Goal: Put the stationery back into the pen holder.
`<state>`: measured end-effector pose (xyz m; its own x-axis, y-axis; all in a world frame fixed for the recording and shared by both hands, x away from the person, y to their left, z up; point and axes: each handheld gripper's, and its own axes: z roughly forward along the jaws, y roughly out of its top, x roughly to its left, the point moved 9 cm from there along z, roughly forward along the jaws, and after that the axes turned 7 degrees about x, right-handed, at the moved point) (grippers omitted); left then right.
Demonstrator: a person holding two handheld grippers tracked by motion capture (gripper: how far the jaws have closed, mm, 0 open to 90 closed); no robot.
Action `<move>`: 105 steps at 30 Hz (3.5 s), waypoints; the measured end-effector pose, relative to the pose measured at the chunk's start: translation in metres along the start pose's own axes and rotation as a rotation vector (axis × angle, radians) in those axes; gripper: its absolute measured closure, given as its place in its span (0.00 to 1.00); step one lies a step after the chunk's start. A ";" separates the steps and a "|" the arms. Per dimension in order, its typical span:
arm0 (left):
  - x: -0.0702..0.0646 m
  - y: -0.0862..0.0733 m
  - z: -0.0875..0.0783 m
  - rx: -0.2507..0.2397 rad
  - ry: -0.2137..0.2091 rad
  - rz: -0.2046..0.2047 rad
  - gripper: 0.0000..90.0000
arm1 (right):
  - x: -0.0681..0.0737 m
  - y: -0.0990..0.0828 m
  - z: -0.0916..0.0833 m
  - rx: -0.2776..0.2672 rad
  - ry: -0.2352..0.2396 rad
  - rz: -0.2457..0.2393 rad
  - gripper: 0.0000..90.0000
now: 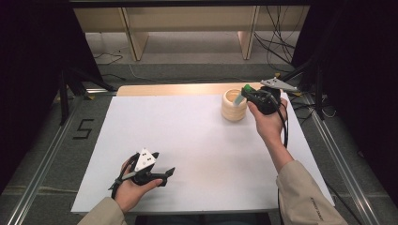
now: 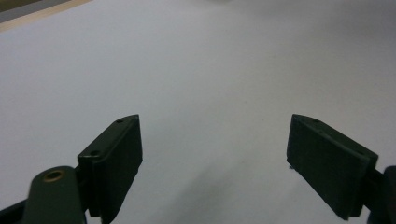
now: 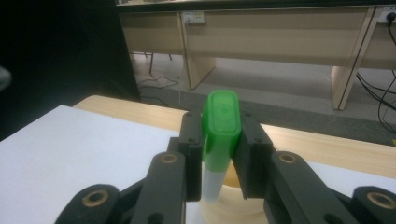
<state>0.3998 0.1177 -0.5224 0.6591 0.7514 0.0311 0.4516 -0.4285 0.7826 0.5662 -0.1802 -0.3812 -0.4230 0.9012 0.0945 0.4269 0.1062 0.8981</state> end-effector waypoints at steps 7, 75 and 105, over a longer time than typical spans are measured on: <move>0.000 0.000 0.000 0.001 0.001 -0.002 0.20 | -0.006 0.003 0.004 -0.004 -0.013 0.014 0.83; 0.000 -0.002 0.003 0.010 -0.006 -0.001 0.20 | -0.019 -0.031 0.068 0.130 -0.103 -0.015 0.83; 0.002 -0.003 0.003 0.013 0.000 -0.013 0.19 | -0.002 -0.084 0.012 0.231 -0.023 -0.014 0.19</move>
<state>0.4013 0.1187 -0.5269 0.6532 0.7569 0.0210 0.4678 -0.4252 0.7749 0.5406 -0.1857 -0.4619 -0.4130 0.9080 0.0702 0.5939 0.2101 0.7767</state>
